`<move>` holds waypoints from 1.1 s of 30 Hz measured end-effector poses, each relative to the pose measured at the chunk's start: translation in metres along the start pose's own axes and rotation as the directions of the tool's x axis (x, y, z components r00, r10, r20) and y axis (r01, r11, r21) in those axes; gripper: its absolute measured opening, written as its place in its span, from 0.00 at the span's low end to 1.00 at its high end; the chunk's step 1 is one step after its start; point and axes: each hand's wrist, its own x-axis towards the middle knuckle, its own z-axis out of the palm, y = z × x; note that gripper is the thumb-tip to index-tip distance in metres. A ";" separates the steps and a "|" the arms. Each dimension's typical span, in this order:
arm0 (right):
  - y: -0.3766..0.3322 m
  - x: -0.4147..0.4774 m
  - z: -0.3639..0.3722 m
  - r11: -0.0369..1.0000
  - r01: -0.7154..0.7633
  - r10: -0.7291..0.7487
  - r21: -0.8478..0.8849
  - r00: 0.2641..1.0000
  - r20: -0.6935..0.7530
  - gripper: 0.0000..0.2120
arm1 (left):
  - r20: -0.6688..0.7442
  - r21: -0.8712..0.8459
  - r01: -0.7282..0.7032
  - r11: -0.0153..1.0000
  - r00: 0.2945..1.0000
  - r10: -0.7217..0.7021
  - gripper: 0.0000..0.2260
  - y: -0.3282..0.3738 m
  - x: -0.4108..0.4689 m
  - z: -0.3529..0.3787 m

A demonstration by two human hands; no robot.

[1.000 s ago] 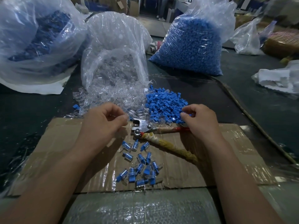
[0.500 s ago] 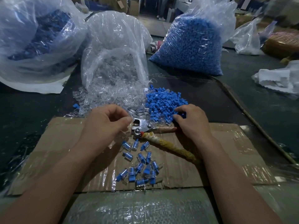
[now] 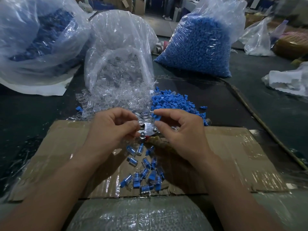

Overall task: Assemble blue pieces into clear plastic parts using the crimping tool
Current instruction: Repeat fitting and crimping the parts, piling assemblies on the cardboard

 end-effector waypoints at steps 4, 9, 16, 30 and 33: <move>-0.004 -0.003 0.007 0.996 0.093 -0.092 -0.014 0.994 0.061 0.13 | 0.004 0.005 -0.023 1.000 1.000 0.023 0.05 0.000 0.000 0.001; -0.003 -0.002 0.006 0.979 0.161 -0.147 -0.126 0.983 0.113 0.14 | 0.054 0.001 -0.057 0.998 0.997 0.057 0.05 0.000 -0.002 0.004; -0.002 -0.002 0.009 0.986 0.162 -0.159 -0.047 0.986 0.058 0.14 | 0.077 -0.065 -0.028 0.998 0.997 0.033 0.07 0.002 -0.002 0.005; 0.000 -0.003 0.012 0.986 0.164 -0.162 0.023 0.984 -0.070 0.10 | 0.116 -0.205 0.037 0.978 0.993 -0.013 0.06 0.001 -0.003 0.002; 0.002 -0.003 0.012 0.983 0.185 -0.185 -0.009 0.982 -0.029 0.12 | 0.100 -0.218 0.047 0.975 0.995 -0.026 0.04 0.001 -0.002 0.002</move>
